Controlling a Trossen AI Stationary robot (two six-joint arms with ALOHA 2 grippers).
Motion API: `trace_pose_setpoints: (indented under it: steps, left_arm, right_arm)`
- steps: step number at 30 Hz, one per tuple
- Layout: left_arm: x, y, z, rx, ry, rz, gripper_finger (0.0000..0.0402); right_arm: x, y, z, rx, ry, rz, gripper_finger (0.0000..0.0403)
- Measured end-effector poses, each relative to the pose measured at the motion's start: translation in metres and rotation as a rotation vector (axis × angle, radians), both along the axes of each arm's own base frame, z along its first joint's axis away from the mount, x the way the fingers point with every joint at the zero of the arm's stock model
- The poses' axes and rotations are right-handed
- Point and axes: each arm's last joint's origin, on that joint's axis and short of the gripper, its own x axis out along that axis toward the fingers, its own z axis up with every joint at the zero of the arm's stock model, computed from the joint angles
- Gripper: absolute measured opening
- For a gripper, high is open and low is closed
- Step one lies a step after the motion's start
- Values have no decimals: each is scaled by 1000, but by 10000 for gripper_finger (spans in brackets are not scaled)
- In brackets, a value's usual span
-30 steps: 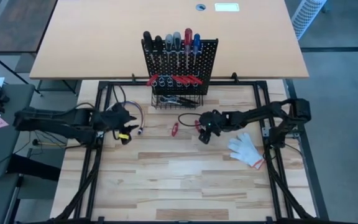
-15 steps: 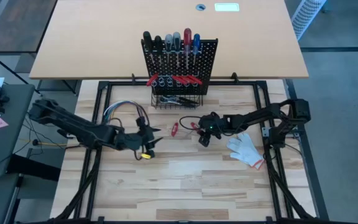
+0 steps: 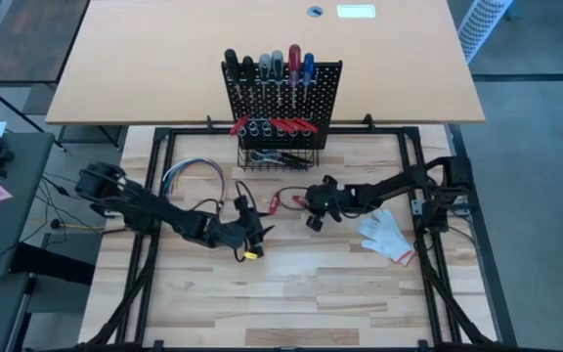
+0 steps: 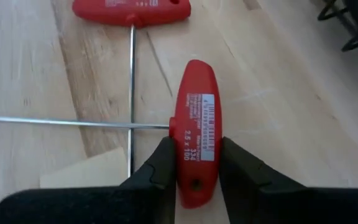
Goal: Hang tools onto peg board
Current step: Hang the red allen wrench on the pegboard
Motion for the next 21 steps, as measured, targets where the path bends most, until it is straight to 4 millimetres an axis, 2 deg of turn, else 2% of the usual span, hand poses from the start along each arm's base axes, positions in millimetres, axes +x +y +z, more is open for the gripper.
trace_pose_setpoints:
  steps: [4,7,10,14,21]
  left_arm:
    - [5,-1,-5,-7,-21,-1,162]
    - [6,1,-4,-40,-66,18,162]
    - [4,5,-4,-88,-147,37,162]
    - [6,4,-1,-159,-200,-64,162]
    - [9,-2,9,-224,-283,-228,162]
  right_arm:
    - [-4,25,28,-165,-34,53,86]
    - [-4,52,56,-341,-108,92,86]
    - [-5,81,74,-522,-138,112,86]
    - [1,116,96,-715,-194,133,86]
    - [28,156,108,-983,-127,182,85]
